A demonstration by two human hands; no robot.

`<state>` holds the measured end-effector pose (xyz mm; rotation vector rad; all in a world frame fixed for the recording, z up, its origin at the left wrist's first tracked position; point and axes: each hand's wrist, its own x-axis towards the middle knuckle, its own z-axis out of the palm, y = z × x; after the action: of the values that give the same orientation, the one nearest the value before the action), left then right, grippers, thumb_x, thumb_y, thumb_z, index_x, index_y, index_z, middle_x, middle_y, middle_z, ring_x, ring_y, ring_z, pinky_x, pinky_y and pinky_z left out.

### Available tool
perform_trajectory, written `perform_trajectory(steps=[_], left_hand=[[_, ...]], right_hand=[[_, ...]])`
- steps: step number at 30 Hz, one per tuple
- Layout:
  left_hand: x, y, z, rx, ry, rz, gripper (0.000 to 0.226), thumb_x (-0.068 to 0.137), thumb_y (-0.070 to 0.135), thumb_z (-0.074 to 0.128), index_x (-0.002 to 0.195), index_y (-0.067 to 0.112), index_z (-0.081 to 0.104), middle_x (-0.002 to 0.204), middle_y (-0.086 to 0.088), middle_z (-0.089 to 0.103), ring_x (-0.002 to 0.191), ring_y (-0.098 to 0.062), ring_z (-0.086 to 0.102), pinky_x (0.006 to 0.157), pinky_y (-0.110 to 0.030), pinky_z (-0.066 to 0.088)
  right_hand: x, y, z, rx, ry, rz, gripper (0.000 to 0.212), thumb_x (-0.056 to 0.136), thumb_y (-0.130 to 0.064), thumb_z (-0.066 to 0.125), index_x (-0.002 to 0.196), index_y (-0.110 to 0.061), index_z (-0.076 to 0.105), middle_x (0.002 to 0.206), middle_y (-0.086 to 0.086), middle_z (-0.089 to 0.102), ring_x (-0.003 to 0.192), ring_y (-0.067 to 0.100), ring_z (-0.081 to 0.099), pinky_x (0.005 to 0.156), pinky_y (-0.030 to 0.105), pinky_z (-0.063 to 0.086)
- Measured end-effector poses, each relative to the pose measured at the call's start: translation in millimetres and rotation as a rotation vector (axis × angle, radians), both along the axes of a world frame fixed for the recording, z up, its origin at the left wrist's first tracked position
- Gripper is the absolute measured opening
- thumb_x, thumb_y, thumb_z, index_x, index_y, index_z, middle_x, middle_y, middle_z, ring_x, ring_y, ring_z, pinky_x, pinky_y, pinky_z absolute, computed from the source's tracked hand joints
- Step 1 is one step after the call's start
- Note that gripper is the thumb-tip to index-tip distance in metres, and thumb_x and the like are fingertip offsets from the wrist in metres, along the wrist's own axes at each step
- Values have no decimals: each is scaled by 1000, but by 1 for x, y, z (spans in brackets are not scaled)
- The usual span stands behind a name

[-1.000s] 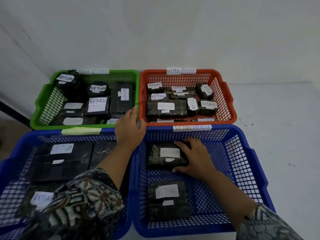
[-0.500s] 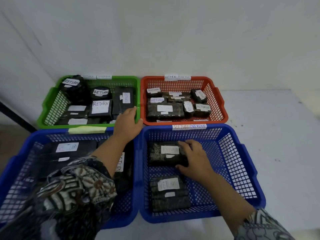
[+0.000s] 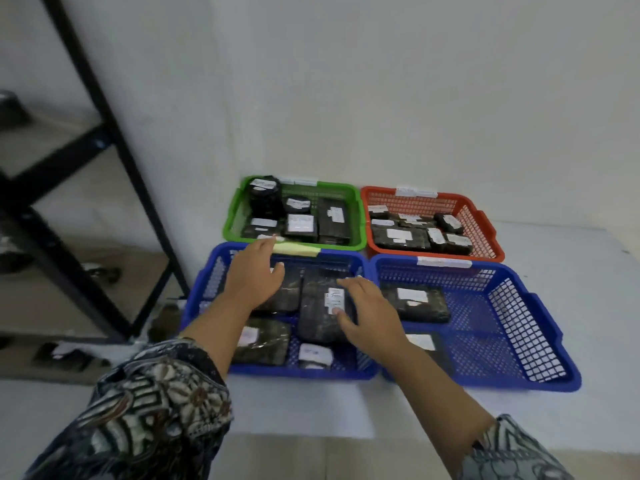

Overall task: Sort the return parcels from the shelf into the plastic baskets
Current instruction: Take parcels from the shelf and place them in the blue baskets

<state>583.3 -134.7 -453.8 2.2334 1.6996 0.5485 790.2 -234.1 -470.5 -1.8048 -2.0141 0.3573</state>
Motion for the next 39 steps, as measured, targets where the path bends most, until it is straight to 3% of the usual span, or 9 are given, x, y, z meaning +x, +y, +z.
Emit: perform_trajectory(steps=[3,6,11,14,21,29,39], left_hand=[[-66,-32,5,4,5,41,57,87,25,53,138,4,41,140,-15,45,127,-31,44,106,-39,34],[-133,-63,7,13,11,78,63,79,36,39,129,-1,50,130,-20,53,118,-35,51,100,-41,39],[-243,-104,12,17,47,238,57,91,28,50,142,6,36,145,-12,40,131,-27,40,109,-34,31],[-300,-123,14,-20,76,334,57,94,28,48,145,10,29,147,-9,35,131,-26,38,106,-35,32],[-417,-142,-9,-87,64,540,58,93,29,49,145,11,30,147,-8,36,134,-25,34,109,-37,31],[-542,-89,-28,-167,162,611,59,89,26,51,144,14,33,148,-7,35,132,-26,37,107,-38,33],[-659,10,-52,-204,152,617,57,89,28,51,143,17,36,146,-4,38,129,-24,41,105,-40,38]], right_hand=[[-68,-10,6,7,11,70,50,93,-35,54,140,-22,41,142,-2,41,138,15,28,103,29,34],[-137,-19,6,6,11,148,51,94,-35,53,140,-20,40,143,-1,41,137,17,31,105,29,32],[-241,-31,3,-13,46,248,47,93,-34,53,137,-21,43,140,-1,43,135,17,33,104,28,32],[-293,-34,5,-17,35,326,47,93,-33,54,137,-20,44,137,0,45,127,19,42,98,27,36],[-399,-5,-4,-98,7,493,50,95,-32,50,142,-19,38,146,3,38,136,18,32,106,26,29],[-529,76,-34,-200,-6,555,53,99,-38,43,147,-21,30,155,1,27,145,17,15,113,30,20],[-641,165,-54,-232,-37,493,51,98,-37,45,145,-24,31,151,-3,32,139,15,28,108,28,27]])
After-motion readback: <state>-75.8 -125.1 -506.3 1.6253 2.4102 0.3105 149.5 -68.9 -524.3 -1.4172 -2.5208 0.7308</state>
